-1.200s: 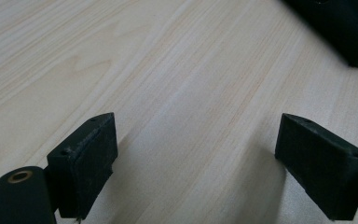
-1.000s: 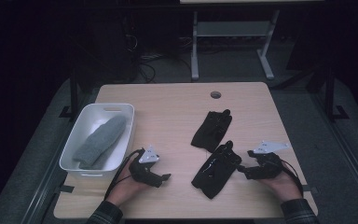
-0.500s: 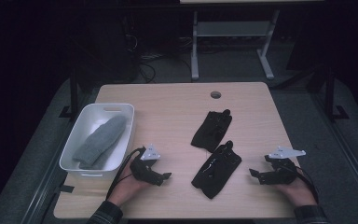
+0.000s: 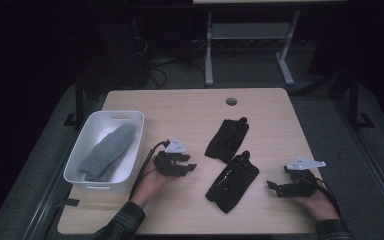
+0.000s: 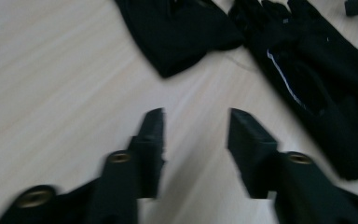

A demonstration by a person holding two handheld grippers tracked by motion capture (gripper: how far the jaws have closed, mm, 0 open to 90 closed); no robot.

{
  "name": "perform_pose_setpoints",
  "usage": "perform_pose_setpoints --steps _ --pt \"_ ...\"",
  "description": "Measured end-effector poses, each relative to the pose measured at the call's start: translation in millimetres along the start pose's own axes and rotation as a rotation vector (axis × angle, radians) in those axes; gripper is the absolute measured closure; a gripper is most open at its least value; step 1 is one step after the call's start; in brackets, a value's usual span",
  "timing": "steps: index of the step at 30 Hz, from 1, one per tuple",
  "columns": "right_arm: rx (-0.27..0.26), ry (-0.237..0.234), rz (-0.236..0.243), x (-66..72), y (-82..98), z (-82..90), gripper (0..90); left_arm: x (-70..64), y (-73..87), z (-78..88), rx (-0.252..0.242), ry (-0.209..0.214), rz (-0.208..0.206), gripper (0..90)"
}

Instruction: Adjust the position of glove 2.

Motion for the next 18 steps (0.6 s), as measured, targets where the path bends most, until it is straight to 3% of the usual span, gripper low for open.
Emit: perform_pose_setpoints --steps 4,7,18 --pt "0.004 0.010 0.002 0.7 0.0 -0.4 10.3 3.2 -16.4 -14.2 -0.001 0.019 0.000 89.3" --pt "0.008 0.015 0.002 0.9 -0.1 -0.5 9.9 7.7 -30.8 -32.6 0.021 0.035 0.000 89.5" --pt "0.007 0.014 0.003 1.1 -0.1 -1.0 8.9 18.0 -60.5 -71.2 0.007 0.050 0.012 89.5"
Point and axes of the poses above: each handheld gripper's, and its own axes: z roughly backward along the jaws, y roughly out of its underside, x roughly to its left, the point moved 2 cm from there along -z, roughly forward along the jaws, and after that the axes turned 6 degrees about -x, right-handed, at the moved point
